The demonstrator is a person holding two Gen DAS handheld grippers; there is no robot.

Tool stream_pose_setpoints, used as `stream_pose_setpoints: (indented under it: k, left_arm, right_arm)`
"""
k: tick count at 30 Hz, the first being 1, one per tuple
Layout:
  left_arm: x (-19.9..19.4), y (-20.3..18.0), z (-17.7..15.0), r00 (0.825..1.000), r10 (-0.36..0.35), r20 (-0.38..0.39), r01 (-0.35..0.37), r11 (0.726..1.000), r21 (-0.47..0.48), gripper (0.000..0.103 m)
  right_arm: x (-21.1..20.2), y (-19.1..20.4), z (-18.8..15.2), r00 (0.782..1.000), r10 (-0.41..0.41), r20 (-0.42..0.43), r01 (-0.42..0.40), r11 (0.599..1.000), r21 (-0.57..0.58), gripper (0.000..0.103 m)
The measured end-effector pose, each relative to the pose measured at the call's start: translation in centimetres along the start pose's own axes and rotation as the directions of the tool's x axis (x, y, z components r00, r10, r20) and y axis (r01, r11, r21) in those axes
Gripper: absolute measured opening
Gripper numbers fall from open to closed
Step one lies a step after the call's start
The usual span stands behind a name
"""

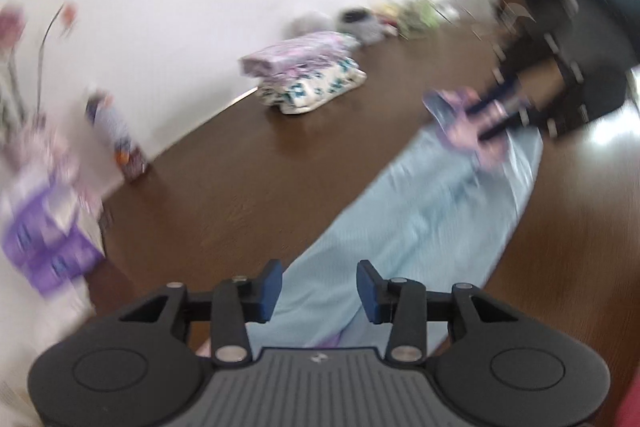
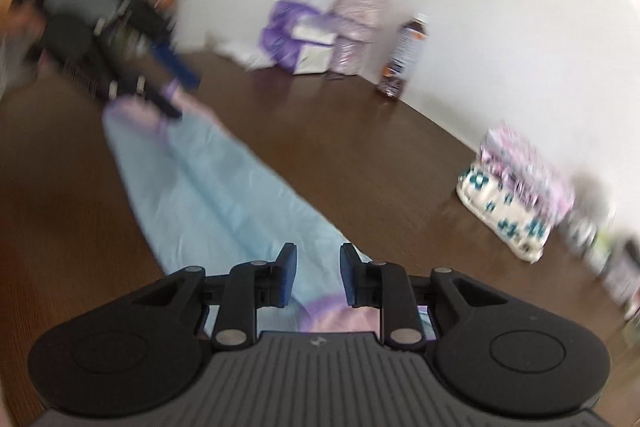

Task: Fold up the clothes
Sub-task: 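Open both tools to release the lengthwise-folded garment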

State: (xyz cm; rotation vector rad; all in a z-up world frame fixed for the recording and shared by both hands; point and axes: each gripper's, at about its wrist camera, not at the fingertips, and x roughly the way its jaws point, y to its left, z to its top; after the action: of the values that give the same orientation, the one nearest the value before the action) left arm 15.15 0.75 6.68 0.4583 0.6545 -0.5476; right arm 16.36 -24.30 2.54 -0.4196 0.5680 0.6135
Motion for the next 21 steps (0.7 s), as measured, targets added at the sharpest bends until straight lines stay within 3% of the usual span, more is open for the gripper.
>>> stream_pose_setpoints:
  k: [4, 8, 12, 17, 21]
  left_arm:
    - [2.6, 0.2, 0.0, 0.999, -0.031, -0.026, 0.026, 0.987, -0.156, 0.039]
    - [4.3, 0.0, -2.0, 0.997, -0.047, -0.065, 0.032, 0.976, -0.215, 0.039]
    - [4.4, 0.3, -3.3, 0.998, -0.047, -0.040, 0.035, 0.961, -0.273, 0.040]
    - [4.1, 0.1, -2.2, 0.999, -0.022, -0.035, 0.012, 0.966, -0.259, 0.040]
    - [3.6, -1.2, 0.9, 0.998, -0.054, 0.026, 0.058, 0.981, -0.187, 0.041]
  right_arm:
    - [2.5, -0.3, -0.5, 0.999, -0.013, -0.049, 0.020, 0.989, 0.143, 0.020]
    - [3.6, -0.4, -2.8, 0.995, -0.017, -0.095, 0.040, 0.970, 0.242, 0.020]
    - [3.4, -0.1, -3.9, 0.997, -0.038, -0.073, 0.056, 0.963, 0.263, 0.020]
    - [0.6, -1.8, -2.7, 0.998, -0.066, 0.001, 0.064, 0.961, 0.269, 0.020]
    - [-1.8, -5.2, -2.1, 0.970, -0.240, -0.046, 0.245, 0.946, 0.213, 0.021]
